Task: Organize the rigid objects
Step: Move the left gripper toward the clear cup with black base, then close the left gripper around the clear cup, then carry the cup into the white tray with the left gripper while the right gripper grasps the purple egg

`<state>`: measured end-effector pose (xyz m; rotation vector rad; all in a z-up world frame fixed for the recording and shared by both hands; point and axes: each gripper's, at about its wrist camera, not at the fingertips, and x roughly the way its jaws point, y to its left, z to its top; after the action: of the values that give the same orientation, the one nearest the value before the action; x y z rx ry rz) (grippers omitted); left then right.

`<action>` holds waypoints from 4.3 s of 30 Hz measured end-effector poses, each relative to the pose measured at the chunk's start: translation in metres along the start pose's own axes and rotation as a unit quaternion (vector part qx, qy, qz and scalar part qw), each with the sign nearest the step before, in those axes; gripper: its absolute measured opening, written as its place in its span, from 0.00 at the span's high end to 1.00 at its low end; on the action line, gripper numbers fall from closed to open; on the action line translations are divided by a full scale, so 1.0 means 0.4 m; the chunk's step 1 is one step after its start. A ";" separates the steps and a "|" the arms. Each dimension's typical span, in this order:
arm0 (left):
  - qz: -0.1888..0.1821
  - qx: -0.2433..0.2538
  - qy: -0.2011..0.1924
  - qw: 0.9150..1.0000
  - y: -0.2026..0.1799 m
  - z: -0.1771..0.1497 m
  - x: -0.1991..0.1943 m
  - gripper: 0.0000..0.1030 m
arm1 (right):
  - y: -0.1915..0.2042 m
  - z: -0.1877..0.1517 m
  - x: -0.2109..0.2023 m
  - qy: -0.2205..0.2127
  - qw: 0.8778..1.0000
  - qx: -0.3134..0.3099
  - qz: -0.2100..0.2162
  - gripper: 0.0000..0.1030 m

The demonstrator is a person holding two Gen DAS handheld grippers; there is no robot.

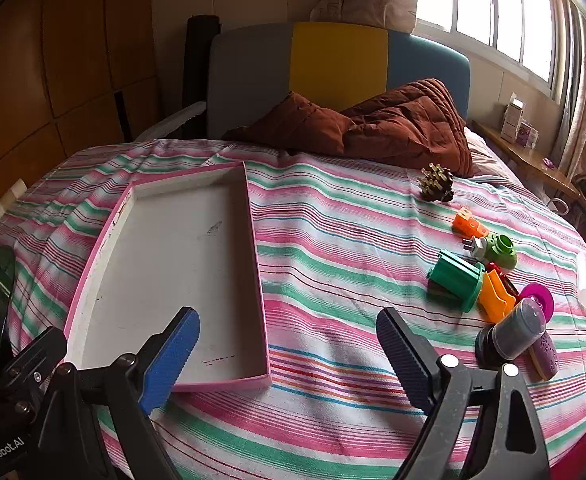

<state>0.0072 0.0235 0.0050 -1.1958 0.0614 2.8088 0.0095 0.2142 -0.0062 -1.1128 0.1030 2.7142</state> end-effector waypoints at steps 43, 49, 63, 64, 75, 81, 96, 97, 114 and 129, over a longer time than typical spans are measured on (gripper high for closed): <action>-0.335 0.217 0.081 0.913 -0.482 0.010 0.021 0.00 | -0.798 -0.050 -0.007 0.007 0.912 0.405 0.060 0.03; -0.339 0.245 0.087 0.904 -0.588 0.006 0.058 0.00 | -0.797 -0.050 -0.011 0.004 0.912 0.406 0.058 0.03; -0.343 0.322 0.090 0.878 -0.812 -0.033 0.086 0.00 | -0.844 -0.081 -0.020 -0.012 0.885 0.461 0.066 0.03; -0.343 0.324 0.089 0.877 -0.824 -0.035 0.087 0.00 | -0.845 -0.081 -0.019 -0.012 0.884 0.462 0.067 0.03; -0.352 0.322 0.120 0.871 -0.913 -0.043 0.141 0.56 | -0.850 -0.084 -0.001 0.005 0.882 0.467 0.060 0.03; -0.366 0.285 0.119 0.878 -0.810 -0.050 0.136 0.57 | -0.859 -0.111 0.052 0.066 0.868 0.490 0.040 0.03; -0.349 0.233 0.105 0.902 -0.559 -0.079 0.062 0.57 | -0.742 -0.109 0.151 0.201 0.905 0.376 0.005 0.03; -0.351 0.230 0.104 0.902 -0.550 -0.077 0.057 0.57 | -0.730 -0.107 0.154 0.206 0.910 0.360 -0.004 0.03; -0.363 0.186 0.067 0.911 -0.422 -0.042 -0.008 0.57 | -0.621 -0.145 0.128 0.232 0.936 0.252 -0.080 0.57; -0.225 0.043 0.055 0.972 -0.143 0.153 0.169 0.57 | -0.529 -0.129 0.185 0.227 0.958 0.155 -0.081 0.57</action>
<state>-0.0780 0.0891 -0.0014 -1.1695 -0.0722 2.3250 0.0392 0.4254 -0.0922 -1.5367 0.4672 2.1591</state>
